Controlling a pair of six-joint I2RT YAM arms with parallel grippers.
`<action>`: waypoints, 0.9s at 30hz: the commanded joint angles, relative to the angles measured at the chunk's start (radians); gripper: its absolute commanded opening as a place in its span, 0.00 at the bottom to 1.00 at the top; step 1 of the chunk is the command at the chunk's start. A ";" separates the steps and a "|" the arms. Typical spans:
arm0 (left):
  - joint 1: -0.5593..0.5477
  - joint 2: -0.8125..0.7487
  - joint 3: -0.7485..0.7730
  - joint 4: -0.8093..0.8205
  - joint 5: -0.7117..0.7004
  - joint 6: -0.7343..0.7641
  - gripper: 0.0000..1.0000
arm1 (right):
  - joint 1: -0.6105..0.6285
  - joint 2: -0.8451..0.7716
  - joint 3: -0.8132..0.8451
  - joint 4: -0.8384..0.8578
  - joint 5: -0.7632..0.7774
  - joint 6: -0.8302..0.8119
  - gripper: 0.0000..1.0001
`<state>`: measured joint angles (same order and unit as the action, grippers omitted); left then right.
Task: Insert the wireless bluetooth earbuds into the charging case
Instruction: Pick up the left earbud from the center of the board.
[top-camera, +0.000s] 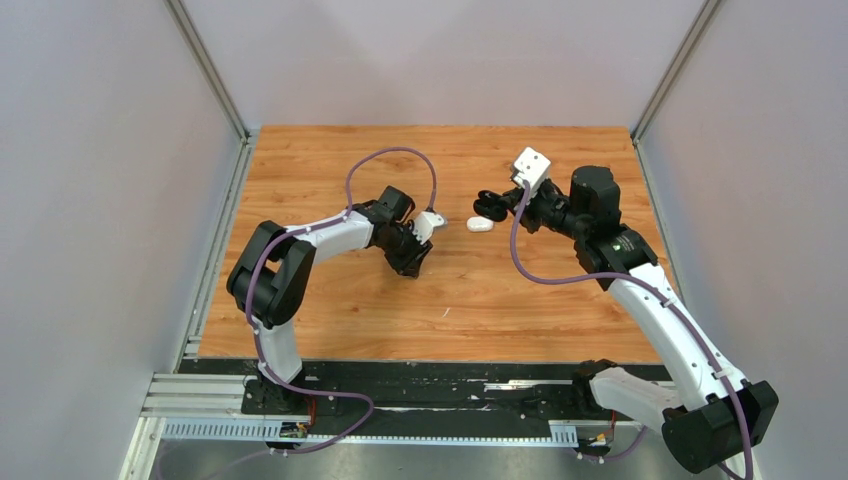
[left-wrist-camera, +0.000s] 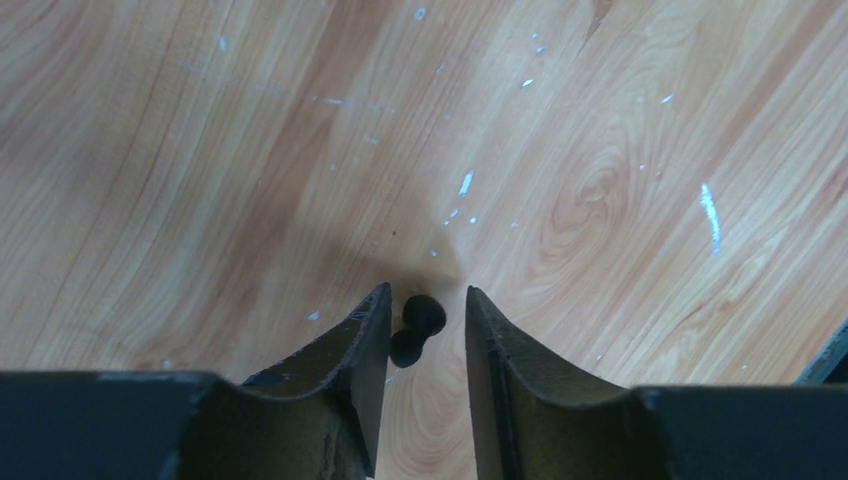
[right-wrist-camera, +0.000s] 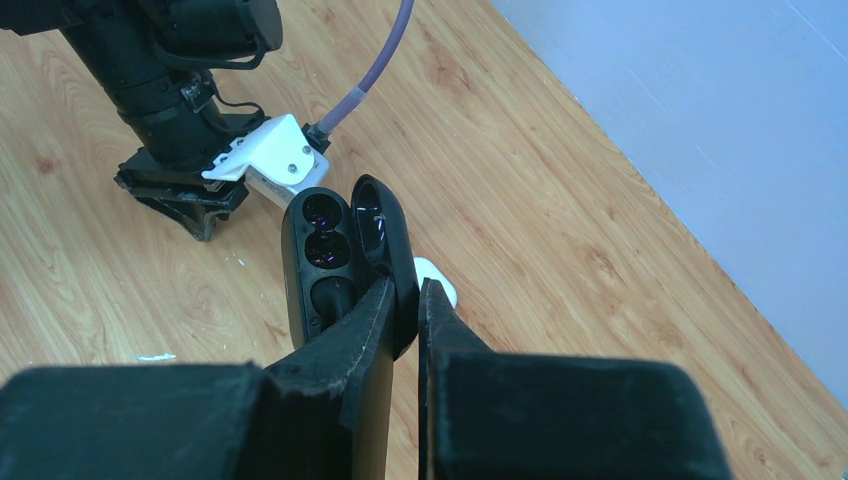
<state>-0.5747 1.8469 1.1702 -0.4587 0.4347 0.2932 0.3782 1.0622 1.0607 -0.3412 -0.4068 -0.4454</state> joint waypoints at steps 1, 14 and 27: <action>-0.003 -0.021 0.009 -0.029 -0.072 0.029 0.39 | -0.005 -0.011 0.007 0.029 -0.022 0.022 0.00; 0.014 -0.048 0.000 -0.061 -0.090 0.039 0.33 | -0.004 0.011 0.025 0.032 -0.033 0.022 0.00; 0.067 -0.022 0.046 -0.146 0.071 0.044 0.34 | -0.004 0.019 0.015 0.042 -0.043 0.027 0.00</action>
<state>-0.5114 1.8420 1.1721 -0.5777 0.4355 0.3286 0.3779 1.0801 1.0611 -0.3401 -0.4294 -0.4389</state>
